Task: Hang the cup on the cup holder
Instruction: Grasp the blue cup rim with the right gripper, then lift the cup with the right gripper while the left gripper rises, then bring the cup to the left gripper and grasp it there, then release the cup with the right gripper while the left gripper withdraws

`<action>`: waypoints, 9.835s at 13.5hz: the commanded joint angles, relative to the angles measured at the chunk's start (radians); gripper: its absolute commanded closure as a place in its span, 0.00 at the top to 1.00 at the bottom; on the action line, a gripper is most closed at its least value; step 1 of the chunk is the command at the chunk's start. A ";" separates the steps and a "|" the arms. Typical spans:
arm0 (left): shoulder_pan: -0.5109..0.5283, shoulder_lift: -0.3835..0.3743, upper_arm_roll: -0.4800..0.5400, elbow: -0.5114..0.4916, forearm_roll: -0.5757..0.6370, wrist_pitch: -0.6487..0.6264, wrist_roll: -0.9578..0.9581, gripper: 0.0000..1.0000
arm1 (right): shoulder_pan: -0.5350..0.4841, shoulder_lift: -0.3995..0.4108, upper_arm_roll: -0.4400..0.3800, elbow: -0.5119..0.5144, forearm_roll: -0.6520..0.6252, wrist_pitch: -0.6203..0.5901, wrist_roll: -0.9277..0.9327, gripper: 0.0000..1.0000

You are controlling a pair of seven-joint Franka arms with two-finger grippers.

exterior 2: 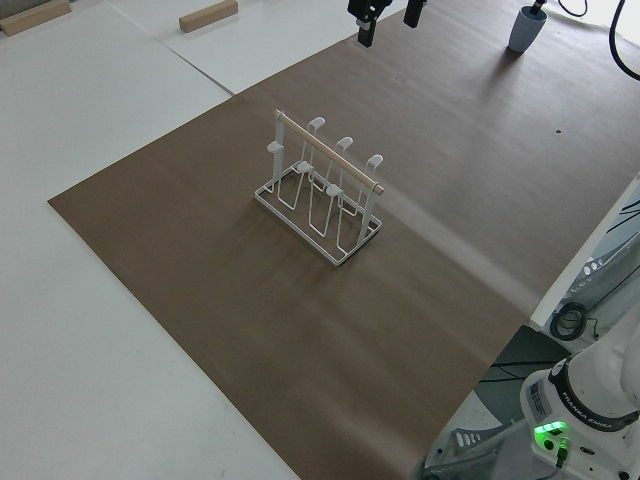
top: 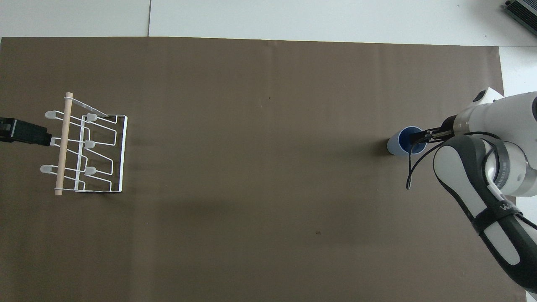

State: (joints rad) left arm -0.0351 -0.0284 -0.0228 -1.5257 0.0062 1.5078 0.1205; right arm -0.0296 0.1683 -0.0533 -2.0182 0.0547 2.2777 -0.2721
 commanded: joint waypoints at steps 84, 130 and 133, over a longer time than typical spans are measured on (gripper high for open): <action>-0.373 0.067 -0.132 -0.071 -0.408 0.635 -2.265 1.00 | 0.181 -0.141 0.191 0.038 1.717 -0.188 -0.099 0.00; -0.298 0.005 -0.123 -0.185 -0.112 0.378 -1.948 0.00 | 0.086 -0.167 0.181 0.111 0.563 -0.253 0.227 1.00; -0.298 -0.008 -0.123 -0.206 0.093 0.332 -1.801 0.00 | 0.086 -0.168 0.182 0.113 0.236 -0.244 0.248 1.00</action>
State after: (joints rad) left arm -0.3405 0.0065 -0.1433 -1.6872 -0.0050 1.8693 -1.7664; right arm 0.0600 0.0114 0.1248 -1.9042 0.4360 2.0275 -0.0445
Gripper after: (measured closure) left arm 0.251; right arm 0.000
